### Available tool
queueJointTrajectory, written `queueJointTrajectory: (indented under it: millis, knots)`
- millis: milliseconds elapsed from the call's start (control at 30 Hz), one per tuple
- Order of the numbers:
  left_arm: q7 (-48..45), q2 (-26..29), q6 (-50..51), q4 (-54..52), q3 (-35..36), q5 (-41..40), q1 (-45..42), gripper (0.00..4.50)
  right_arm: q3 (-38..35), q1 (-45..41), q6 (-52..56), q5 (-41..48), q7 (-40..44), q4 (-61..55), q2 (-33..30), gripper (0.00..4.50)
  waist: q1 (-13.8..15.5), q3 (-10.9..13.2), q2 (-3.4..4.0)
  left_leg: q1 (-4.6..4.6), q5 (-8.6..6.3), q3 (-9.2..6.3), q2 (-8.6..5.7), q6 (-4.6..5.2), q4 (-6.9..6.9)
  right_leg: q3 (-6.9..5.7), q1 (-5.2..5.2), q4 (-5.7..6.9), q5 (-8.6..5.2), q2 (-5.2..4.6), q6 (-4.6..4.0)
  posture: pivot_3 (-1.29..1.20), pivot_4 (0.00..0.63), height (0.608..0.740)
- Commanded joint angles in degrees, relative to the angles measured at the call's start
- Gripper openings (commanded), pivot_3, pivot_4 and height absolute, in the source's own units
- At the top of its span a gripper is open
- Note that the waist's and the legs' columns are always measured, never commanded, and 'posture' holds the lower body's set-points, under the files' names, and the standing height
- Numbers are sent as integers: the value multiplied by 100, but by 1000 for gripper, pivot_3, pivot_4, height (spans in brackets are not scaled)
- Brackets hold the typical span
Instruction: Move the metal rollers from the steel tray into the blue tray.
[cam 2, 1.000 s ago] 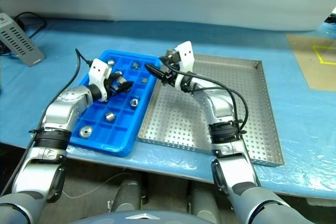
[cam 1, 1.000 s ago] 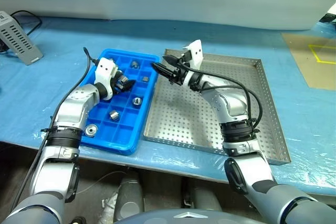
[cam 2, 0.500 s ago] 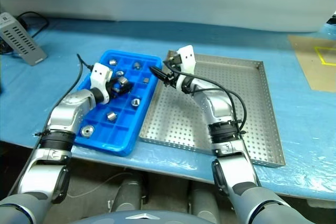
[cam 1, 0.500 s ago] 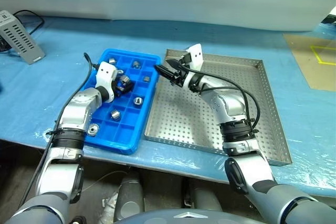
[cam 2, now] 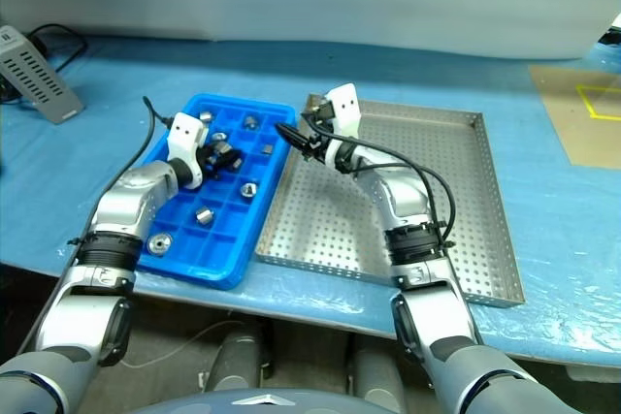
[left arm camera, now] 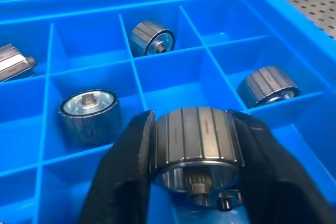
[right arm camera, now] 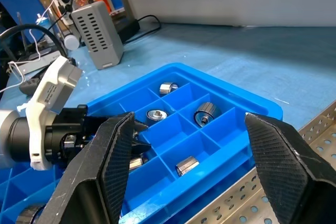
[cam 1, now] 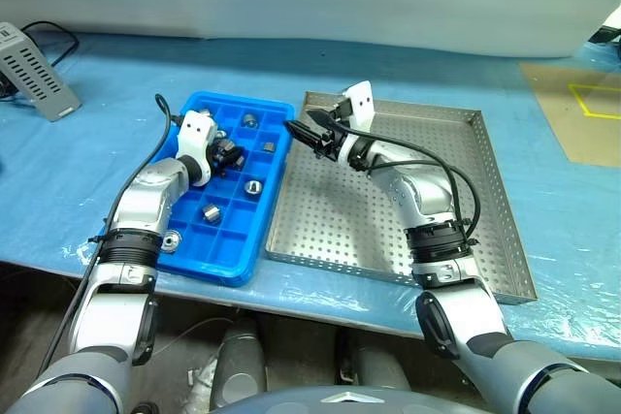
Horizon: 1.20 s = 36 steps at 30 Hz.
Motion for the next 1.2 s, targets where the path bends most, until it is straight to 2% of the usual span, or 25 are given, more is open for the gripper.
queueJointTrajectory:
  millis: [33,167,333,433,900,1200]
  knots:
    - [-96,47,105,-95,-1,-13,60,2089,52,-39,-161,-3,15,-88,14,3479,0,0,0,0,0,0,0,0,0,0,0,0,0,0,0,-78,150,740]
    - [-338,55,239,-418,65,-227,167,2089,80,-62,-208,-23,40,-43,-6,3479,3,0,0,-2,-1,1,0,2,-2,0,0,-5,0,-1,0,-78,150,740]
    - [-562,-42,1015,-1842,328,-1030,149,2089,185,-6,-190,-26,219,-140,-96,3479,47,1,1,-22,-3,1,2,5,-3,-4,-14,-10,-1,-1,-1,-71,150,740]
    - [-544,-95,1236,-2307,308,-1210,70,2089,334,63,-229,-34,452,-232,-181,3479,138,2,1,-49,-8,0,1,13,2,-7,-33,-12,-1,-4,-1,-66,150,740]
    - [-282,-24,1120,-2094,404,-1119,-132,2089,443,24,-271,-98,464,-68,-179,3479,4,2,1,-39,-8,3,0,13,1,-3,-33,-10,0,1,0,-59,150,740]
    - [-54,-747,932,-1735,240,-1142,-792,2089,780,-90,-498,-388,513,41,-66,3479,20,2,0,-44,-9,3,-1,15,8,-3,-32,-9,0,-4,0,-60,150,740]
